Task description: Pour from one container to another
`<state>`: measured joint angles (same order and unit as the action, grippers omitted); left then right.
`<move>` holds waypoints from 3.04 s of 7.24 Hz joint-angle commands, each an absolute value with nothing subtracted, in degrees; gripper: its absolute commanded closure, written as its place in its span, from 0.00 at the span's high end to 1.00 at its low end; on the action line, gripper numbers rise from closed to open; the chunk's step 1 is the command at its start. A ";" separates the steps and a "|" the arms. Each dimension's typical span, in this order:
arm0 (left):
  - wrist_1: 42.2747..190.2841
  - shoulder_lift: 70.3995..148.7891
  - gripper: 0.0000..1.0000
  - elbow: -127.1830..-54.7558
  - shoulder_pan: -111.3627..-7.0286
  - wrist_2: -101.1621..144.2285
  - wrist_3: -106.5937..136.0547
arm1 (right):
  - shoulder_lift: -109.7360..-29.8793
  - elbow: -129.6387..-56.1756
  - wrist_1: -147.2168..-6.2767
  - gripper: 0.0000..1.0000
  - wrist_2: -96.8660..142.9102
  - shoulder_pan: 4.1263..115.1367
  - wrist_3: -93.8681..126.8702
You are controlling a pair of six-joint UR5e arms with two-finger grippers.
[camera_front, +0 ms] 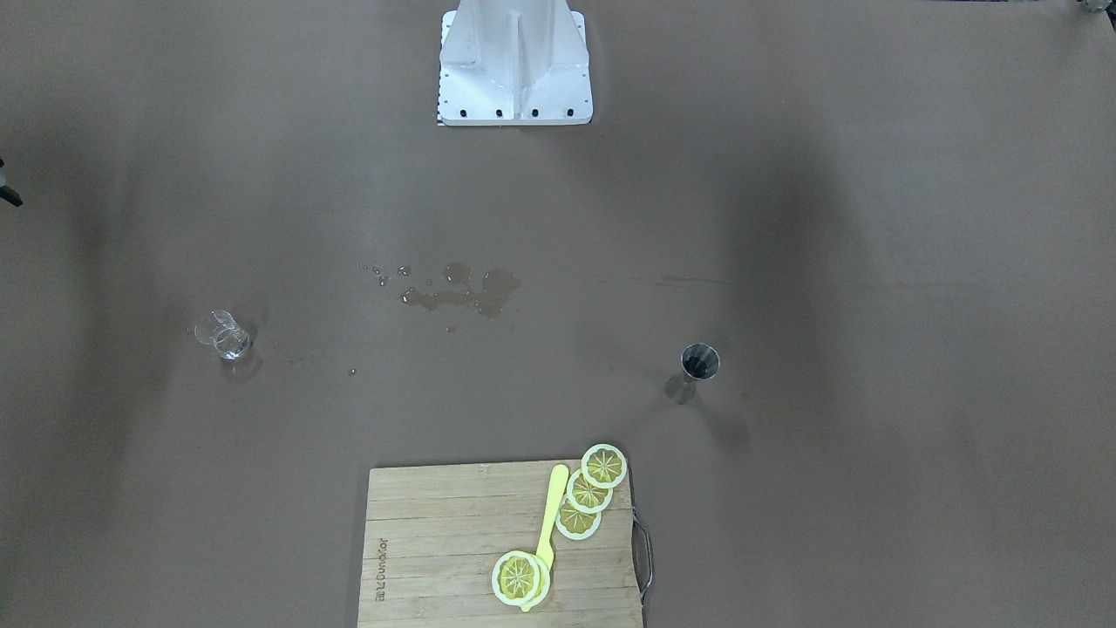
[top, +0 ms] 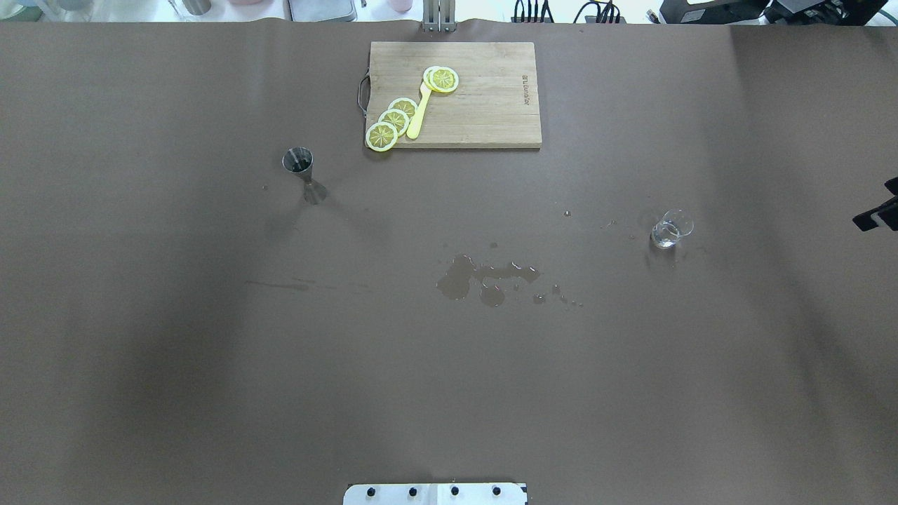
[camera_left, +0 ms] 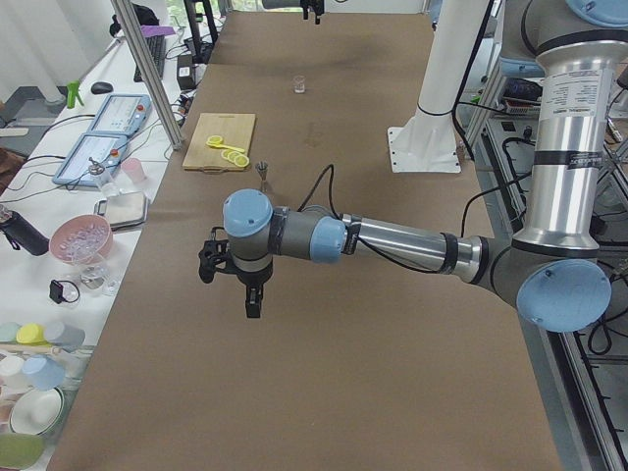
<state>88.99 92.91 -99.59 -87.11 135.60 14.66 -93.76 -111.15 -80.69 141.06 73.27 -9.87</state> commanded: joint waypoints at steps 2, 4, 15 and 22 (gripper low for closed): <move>88.68 100.01 0.98 -102.12 -79.38 135.26 32.92 | -93.34 -96.21 -53.36 1.00 144.21 71.89 -15.89; 89.20 100.28 0.98 -107.03 -74.82 135.52 45.46 | -93.86 -94.05 -35.00 1.00 149.02 71.19 -15.74; 109.25 105.73 0.98 -114.70 -33.51 80.30 79.19 | -83.50 -77.00 -24.00 0.95 158.91 65.14 -21.18; 118.73 110.47 0.97 -101.45 -21.36 56.88 81.56 | -76.56 -67.77 -17.84 0.95 145.84 59.41 -20.31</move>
<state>116.52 109.10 -105.03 -21.49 58.80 81.59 -78.08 -69.26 -18.10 148.66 59.66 -20.70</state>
